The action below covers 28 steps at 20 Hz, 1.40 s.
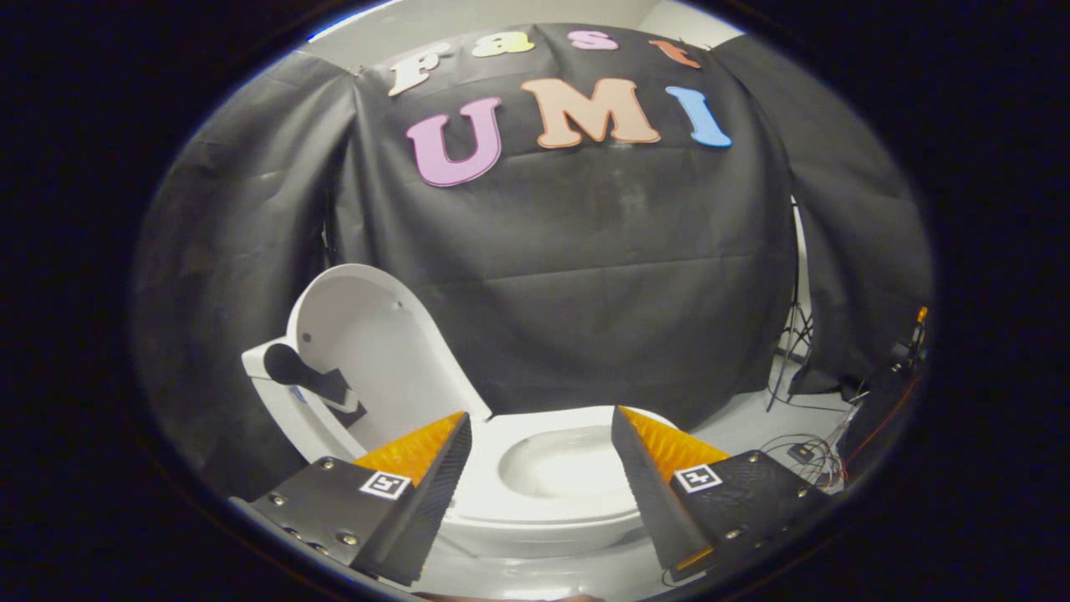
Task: Open the toilet lid.
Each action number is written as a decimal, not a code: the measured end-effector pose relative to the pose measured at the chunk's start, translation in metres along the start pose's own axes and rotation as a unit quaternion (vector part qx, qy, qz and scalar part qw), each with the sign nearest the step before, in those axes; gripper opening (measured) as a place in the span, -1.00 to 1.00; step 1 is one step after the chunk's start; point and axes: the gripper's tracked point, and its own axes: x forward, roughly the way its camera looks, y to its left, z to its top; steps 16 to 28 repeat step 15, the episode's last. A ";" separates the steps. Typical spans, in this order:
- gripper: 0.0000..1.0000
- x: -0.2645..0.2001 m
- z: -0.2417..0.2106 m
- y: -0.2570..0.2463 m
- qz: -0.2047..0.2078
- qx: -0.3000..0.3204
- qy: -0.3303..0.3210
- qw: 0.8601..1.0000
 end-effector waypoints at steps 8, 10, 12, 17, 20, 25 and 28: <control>0.97 -0.012 0.001 -0.038 -0.022 0.025 -0.004 0.999; 0.97 -0.011 0.000 -0.041 -0.021 0.021 0.001 1.000; 0.97 -0.013 -0.002 -0.043 -0.022 0.017 0.005 1.000; 0.97 -0.014 -0.005 -0.042 -0.019 0.022 0.010 1.000; 0.97 -0.014 -0.005 -0.042 -0.019 0.022 0.010 1.000; 0.97 -0.014 -0.005 -0.042 -0.019 0.022 0.010 1.000; 0.97 -0.014 -0.005 -0.042 -0.019 0.022 0.010 1.000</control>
